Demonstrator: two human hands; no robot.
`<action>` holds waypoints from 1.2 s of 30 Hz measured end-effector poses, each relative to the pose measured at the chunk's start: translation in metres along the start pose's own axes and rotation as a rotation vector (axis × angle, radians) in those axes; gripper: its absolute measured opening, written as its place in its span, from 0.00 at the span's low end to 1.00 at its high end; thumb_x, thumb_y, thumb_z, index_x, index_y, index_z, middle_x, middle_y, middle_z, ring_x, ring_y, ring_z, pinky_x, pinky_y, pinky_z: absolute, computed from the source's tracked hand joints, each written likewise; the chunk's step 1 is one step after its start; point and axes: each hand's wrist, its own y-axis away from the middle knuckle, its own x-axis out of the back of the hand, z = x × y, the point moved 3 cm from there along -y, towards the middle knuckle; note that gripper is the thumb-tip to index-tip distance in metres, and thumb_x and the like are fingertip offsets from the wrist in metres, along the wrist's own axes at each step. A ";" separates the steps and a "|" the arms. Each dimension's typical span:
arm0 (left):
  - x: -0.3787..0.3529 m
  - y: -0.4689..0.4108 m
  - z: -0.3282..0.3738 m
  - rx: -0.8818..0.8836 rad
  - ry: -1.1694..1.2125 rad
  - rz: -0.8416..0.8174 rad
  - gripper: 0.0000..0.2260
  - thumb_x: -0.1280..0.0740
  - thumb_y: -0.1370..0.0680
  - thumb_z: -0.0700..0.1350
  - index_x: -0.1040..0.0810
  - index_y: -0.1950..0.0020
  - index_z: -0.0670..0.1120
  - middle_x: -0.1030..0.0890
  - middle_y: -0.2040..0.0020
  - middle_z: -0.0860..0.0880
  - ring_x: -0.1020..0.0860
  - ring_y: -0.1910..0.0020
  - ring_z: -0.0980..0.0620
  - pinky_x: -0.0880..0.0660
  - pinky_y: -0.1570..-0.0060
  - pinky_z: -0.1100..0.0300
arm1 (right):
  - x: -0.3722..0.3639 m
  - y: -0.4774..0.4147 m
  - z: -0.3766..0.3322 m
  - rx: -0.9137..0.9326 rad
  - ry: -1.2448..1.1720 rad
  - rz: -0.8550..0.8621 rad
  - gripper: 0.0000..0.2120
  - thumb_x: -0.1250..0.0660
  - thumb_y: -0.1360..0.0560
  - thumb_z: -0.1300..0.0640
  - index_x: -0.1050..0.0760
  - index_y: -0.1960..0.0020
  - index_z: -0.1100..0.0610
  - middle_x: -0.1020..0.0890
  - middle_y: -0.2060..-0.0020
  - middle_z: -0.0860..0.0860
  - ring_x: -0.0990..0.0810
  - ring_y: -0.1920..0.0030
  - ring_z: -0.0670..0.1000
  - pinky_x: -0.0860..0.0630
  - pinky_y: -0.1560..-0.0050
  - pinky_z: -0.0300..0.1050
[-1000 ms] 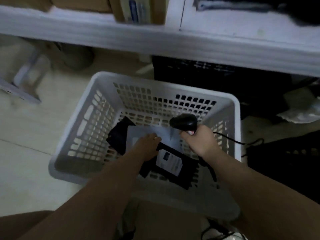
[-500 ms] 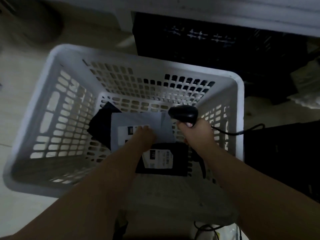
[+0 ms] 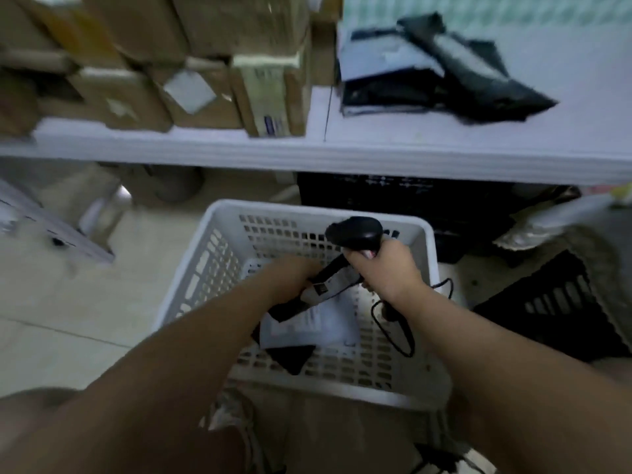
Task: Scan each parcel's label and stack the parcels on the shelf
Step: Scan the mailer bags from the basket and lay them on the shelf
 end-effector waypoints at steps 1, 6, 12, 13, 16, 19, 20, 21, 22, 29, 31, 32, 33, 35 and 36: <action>0.018 0.012 0.007 -0.010 -0.005 0.056 0.09 0.40 0.19 0.43 0.29 0.59 0.52 0.24 0.57 0.49 0.27 0.55 0.50 0.33 0.55 0.60 | 0.005 0.007 -0.019 0.049 -0.016 0.015 0.11 0.30 0.26 0.50 0.25 0.60 0.56 0.20 0.68 0.54 0.19 0.62 0.57 0.20 0.59 0.53; 0.101 0.083 0.045 -0.236 -0.116 0.345 0.04 0.37 0.21 0.41 0.26 0.48 0.42 0.21 0.51 0.43 0.23 0.51 0.43 0.37 0.59 0.58 | 0.046 0.045 -0.102 0.358 -0.104 0.160 0.10 0.27 0.28 0.51 0.27 0.63 0.50 0.24 0.73 0.43 0.24 0.67 0.45 0.26 0.64 0.41; 0.144 0.125 0.039 -0.164 0.262 0.850 0.12 0.34 0.22 0.41 0.35 0.61 0.45 0.33 0.71 0.53 0.34 0.71 0.57 0.39 0.68 0.61 | 0.079 0.078 -0.115 0.395 -0.424 0.251 0.17 0.28 0.27 0.59 0.33 0.67 0.61 0.30 0.74 0.54 0.25 0.71 0.53 0.28 0.68 0.44; 0.143 0.125 0.036 -0.132 0.347 0.901 0.12 0.34 0.22 0.41 0.35 0.61 0.46 0.33 0.70 0.53 0.34 0.71 0.57 0.39 0.68 0.64 | 0.081 0.080 -0.116 0.364 -0.498 0.249 0.17 0.28 0.26 0.59 0.33 0.67 0.60 0.30 0.73 0.56 0.25 0.72 0.53 0.27 0.69 0.44; 0.142 0.117 0.033 -0.059 0.469 0.949 0.13 0.33 0.22 0.40 0.35 0.62 0.48 0.33 0.69 0.52 0.35 0.70 0.58 0.37 0.68 0.67 | 0.082 0.080 -0.118 0.309 -0.560 0.203 0.11 0.30 0.25 0.59 0.28 0.64 0.59 0.25 0.73 0.55 0.24 0.73 0.54 0.26 0.70 0.44; 0.140 0.105 0.031 0.002 0.536 0.954 0.10 0.34 0.22 0.39 0.34 0.60 0.45 0.34 0.69 0.52 0.36 0.70 0.58 0.35 0.68 0.69 | 0.082 0.075 -0.112 0.260 -0.511 0.179 0.08 0.29 0.26 0.58 0.24 0.58 0.62 0.24 0.72 0.56 0.25 0.74 0.54 0.26 0.71 0.45; 0.139 0.101 0.029 0.020 0.555 0.949 0.10 0.34 0.21 0.39 0.34 0.59 0.44 0.34 0.68 0.51 0.36 0.70 0.57 0.36 0.69 0.69 | 0.082 0.074 -0.111 0.245 -0.506 0.173 0.07 0.29 0.26 0.58 0.24 0.58 0.61 0.24 0.72 0.56 0.25 0.75 0.53 0.26 0.71 0.45; 0.137 0.097 0.027 0.033 0.571 0.943 0.10 0.34 0.21 0.39 0.34 0.59 0.44 0.34 0.68 0.51 0.36 0.70 0.57 0.36 0.69 0.69 | 0.082 0.073 -0.110 0.235 -0.508 0.167 0.07 0.29 0.26 0.58 0.24 0.58 0.61 0.24 0.72 0.56 0.25 0.75 0.53 0.26 0.72 0.44; 0.135 0.094 0.026 0.041 0.585 0.937 0.10 0.34 0.21 0.40 0.34 0.59 0.45 0.34 0.68 0.52 0.35 0.69 0.57 0.36 0.69 0.69 | 0.082 0.072 -0.110 0.234 -0.513 0.157 0.07 0.29 0.26 0.58 0.24 0.57 0.61 0.24 0.72 0.56 0.25 0.75 0.53 0.26 0.72 0.44; 0.133 0.085 0.021 0.075 0.602 0.931 0.13 0.34 0.21 0.40 0.35 0.62 0.48 0.33 0.68 0.52 0.35 0.70 0.57 0.36 0.70 0.70 | 0.082 0.071 -0.113 0.233 -0.458 0.123 0.09 0.29 0.26 0.57 0.24 0.59 0.63 0.23 0.72 0.57 0.25 0.74 0.54 0.25 0.72 0.43; 0.133 0.084 0.020 0.078 0.606 0.933 0.14 0.34 0.22 0.39 0.36 0.63 0.49 0.33 0.68 0.52 0.35 0.70 0.57 0.36 0.70 0.70 | 0.081 0.071 -0.113 0.230 -0.456 0.122 0.10 0.29 0.26 0.57 0.24 0.59 0.63 0.23 0.71 0.57 0.24 0.74 0.54 0.25 0.73 0.43; 0.133 0.084 0.019 0.078 0.605 0.933 0.15 0.34 0.22 0.39 0.36 0.63 0.50 0.33 0.68 0.52 0.35 0.69 0.57 0.36 0.69 0.70 | 0.081 0.071 -0.113 0.231 -0.457 0.121 0.10 0.29 0.26 0.57 0.23 0.59 0.63 0.23 0.71 0.57 0.24 0.74 0.54 0.25 0.72 0.43; 0.133 0.084 0.019 0.080 0.603 0.932 0.15 0.34 0.22 0.39 0.36 0.63 0.50 0.33 0.68 0.52 0.35 0.69 0.57 0.36 0.69 0.70 | 0.081 0.070 -0.113 0.231 -0.458 0.119 0.10 0.29 0.26 0.57 0.23 0.58 0.63 0.23 0.71 0.57 0.24 0.73 0.54 0.25 0.72 0.43; 0.132 0.084 0.018 0.089 0.598 0.932 0.14 0.34 0.22 0.40 0.36 0.63 0.50 0.33 0.68 0.52 0.35 0.69 0.57 0.36 0.69 0.70 | 0.080 0.070 -0.112 0.233 -0.459 0.119 0.09 0.29 0.26 0.57 0.23 0.58 0.63 0.23 0.71 0.57 0.24 0.74 0.54 0.25 0.72 0.44; 0.132 0.084 0.018 0.093 0.598 0.932 0.14 0.34 0.21 0.40 0.35 0.63 0.50 0.33 0.68 0.52 0.35 0.69 0.57 0.36 0.69 0.71 | 0.079 0.070 -0.112 0.233 -0.461 0.120 0.09 0.29 0.26 0.57 0.24 0.58 0.62 0.23 0.72 0.56 0.24 0.74 0.54 0.25 0.72 0.44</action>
